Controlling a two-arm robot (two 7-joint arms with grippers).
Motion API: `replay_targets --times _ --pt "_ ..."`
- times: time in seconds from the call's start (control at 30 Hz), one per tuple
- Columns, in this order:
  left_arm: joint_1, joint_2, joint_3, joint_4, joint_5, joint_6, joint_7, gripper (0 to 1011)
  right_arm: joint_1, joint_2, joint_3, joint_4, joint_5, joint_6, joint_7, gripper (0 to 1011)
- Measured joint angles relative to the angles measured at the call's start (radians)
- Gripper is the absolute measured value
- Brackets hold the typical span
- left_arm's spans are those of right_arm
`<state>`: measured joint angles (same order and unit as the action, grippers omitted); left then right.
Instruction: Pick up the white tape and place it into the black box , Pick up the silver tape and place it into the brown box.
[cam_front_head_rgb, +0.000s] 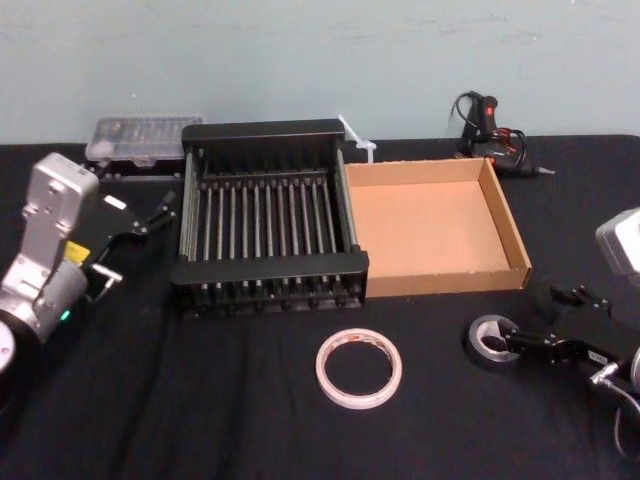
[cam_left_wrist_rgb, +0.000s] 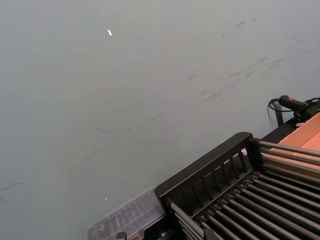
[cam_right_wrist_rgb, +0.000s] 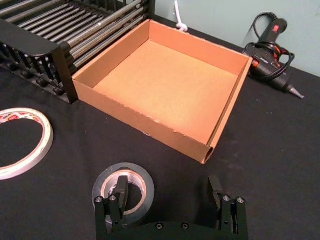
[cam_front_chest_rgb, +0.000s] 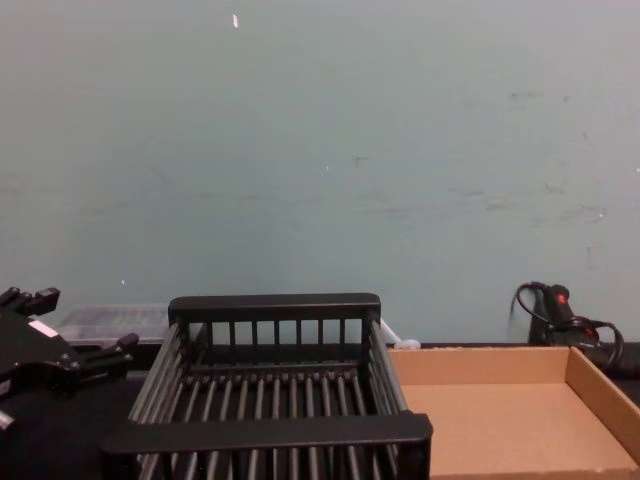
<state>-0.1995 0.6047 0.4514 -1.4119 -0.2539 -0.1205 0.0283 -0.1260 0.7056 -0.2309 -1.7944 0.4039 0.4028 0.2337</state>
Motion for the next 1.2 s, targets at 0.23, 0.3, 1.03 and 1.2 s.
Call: replay_targets --times 0.23,0.3,1.03,1.2 --pt "0.000 0.000 0.000 0.000 0.000 0.000 0.000 1001 0.000 -0.012 0.003 0.006 -0.012 0.017 0.011 1002" --pt "0.000 0.000 0.000 0.000 0.000 0.000 0.000 1001 0.000 -0.016 0.004 0.009 -0.016 0.022 0.014 1002" --pt "0.000 0.000 0.000 0.000 0.000 0.000 0.000 1001 0.014 -0.075 0.030 0.040 -0.046 0.067 0.049 1003" --pt "0.000 0.000 0.000 0.000 0.000 0.000 0.000 1001 0.017 -0.084 0.033 0.046 -0.052 0.076 0.056 1002"
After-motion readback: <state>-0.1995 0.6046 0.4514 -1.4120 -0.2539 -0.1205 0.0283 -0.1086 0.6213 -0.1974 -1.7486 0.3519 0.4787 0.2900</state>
